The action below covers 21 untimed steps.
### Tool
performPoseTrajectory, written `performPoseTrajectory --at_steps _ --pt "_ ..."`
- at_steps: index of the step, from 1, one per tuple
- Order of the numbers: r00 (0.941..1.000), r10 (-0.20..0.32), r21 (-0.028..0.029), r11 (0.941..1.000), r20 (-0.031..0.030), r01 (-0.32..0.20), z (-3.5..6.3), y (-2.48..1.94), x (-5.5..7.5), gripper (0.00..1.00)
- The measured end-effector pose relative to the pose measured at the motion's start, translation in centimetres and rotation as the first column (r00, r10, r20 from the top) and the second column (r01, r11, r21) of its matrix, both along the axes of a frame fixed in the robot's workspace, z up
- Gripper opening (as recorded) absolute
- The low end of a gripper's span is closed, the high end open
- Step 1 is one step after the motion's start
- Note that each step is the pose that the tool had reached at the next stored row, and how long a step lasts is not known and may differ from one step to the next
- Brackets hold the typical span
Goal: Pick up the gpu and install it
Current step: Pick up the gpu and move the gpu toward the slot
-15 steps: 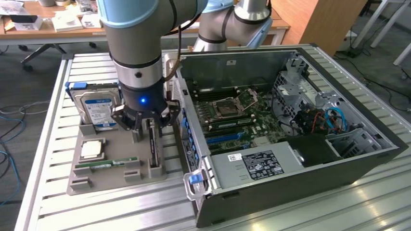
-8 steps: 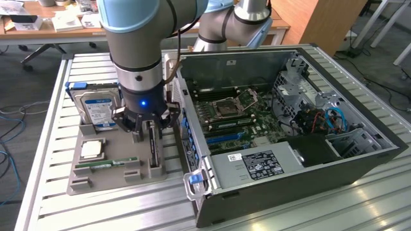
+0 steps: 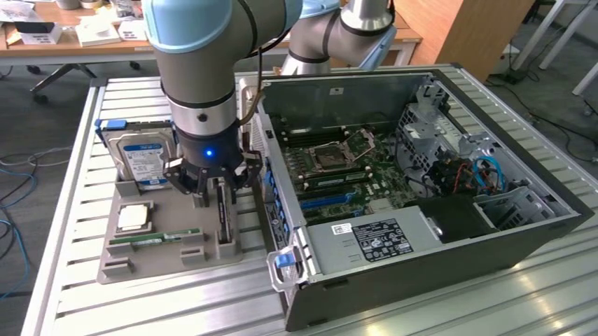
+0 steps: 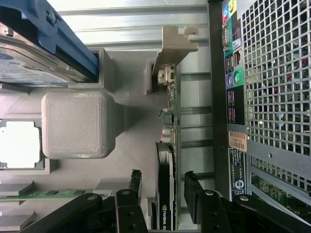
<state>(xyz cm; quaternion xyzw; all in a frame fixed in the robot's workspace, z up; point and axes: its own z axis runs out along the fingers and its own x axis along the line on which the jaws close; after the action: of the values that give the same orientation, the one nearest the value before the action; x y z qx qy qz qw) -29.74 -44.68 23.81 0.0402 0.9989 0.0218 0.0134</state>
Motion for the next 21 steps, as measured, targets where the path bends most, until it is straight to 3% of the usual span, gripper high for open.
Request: performPoseTrajectory --at_steps 21 --pt "1.0000 0.000 0.0001 1.0000 0.0002 0.000 -0.54 0.00 0.13 0.48"
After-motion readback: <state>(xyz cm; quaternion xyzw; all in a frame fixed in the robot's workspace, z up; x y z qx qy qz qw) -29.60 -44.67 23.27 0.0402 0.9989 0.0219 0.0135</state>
